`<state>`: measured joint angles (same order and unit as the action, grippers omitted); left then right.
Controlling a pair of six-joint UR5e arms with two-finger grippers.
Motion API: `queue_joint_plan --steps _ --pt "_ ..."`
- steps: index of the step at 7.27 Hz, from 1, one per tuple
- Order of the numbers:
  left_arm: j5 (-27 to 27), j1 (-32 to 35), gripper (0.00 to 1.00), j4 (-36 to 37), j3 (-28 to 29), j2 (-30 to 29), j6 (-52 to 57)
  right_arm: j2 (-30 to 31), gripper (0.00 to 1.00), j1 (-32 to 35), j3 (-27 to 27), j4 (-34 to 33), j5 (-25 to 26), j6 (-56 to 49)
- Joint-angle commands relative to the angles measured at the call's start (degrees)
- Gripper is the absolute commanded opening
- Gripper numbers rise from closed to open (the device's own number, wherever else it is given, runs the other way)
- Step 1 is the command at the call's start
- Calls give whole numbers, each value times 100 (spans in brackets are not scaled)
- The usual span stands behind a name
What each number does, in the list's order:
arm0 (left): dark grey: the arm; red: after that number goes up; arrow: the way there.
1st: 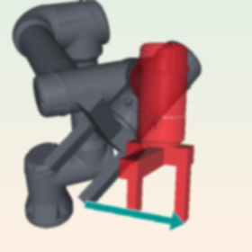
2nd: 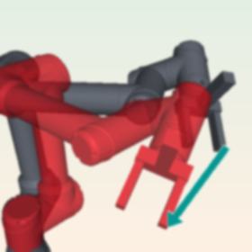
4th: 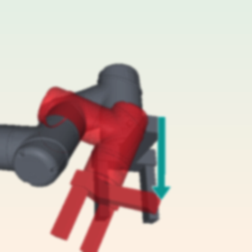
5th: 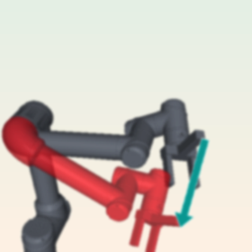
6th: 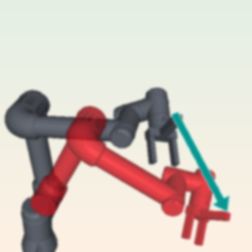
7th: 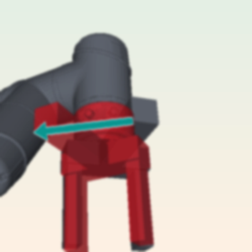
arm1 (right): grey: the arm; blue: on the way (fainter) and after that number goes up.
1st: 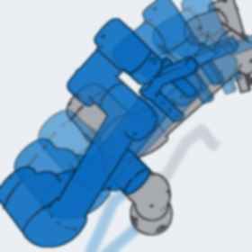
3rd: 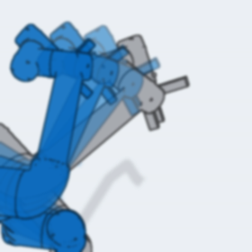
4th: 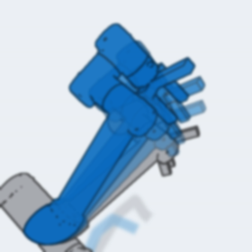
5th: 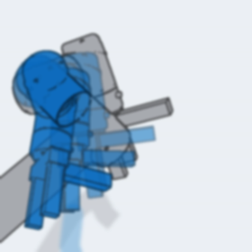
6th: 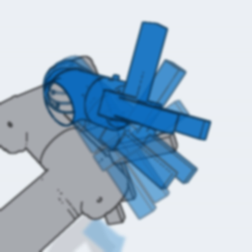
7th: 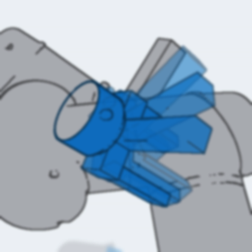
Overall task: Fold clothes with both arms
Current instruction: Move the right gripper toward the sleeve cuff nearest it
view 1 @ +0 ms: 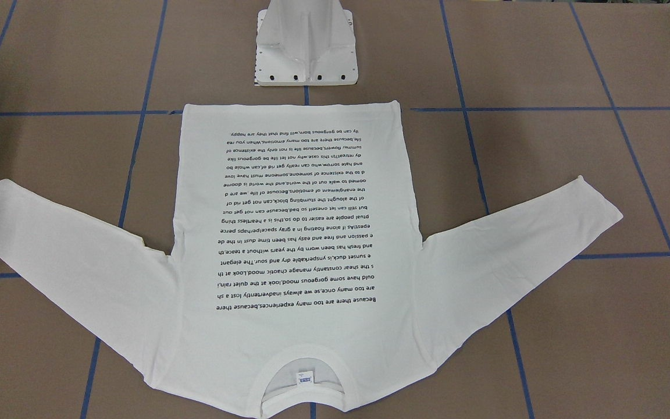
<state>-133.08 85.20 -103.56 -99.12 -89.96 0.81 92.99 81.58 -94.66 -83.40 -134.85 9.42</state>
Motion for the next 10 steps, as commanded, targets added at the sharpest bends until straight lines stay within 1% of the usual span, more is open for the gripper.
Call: queue_joint_plan --steps 1,2,3,4,5,6,8,10 --pt "1 -30 100 -207 -37 5 -19 -70 100 -692 139 681 81 1343" --pt "-8 -29 100 -217 -37 -13 -19 -71 99 -1026 175 1190 230 2309" --pt "-17 -29 100 -217 -37 -30 -28 -62 96 -1178 289 1482 258 2684" --pt "-17 -29 100 -217 -19 -48 -19 -149 94 -1188 612 1633 258 2697" --pt "-25 -29 100 -217 -2 -65 -19 -272 94 -1188 876 1678 249 2862" --pt "-156 -29 100 -217 -19 -65 -28 -412 93 -1188 1087 1722 240 3038" --pt "-192 -30 100 -226 -28 -65 -19 -431 90 -1188 1300 1722 223 3040" --pt "-192 -29 100 -226 -45 -65 -19 -431 90 -1310 1423 1722 214 3013"
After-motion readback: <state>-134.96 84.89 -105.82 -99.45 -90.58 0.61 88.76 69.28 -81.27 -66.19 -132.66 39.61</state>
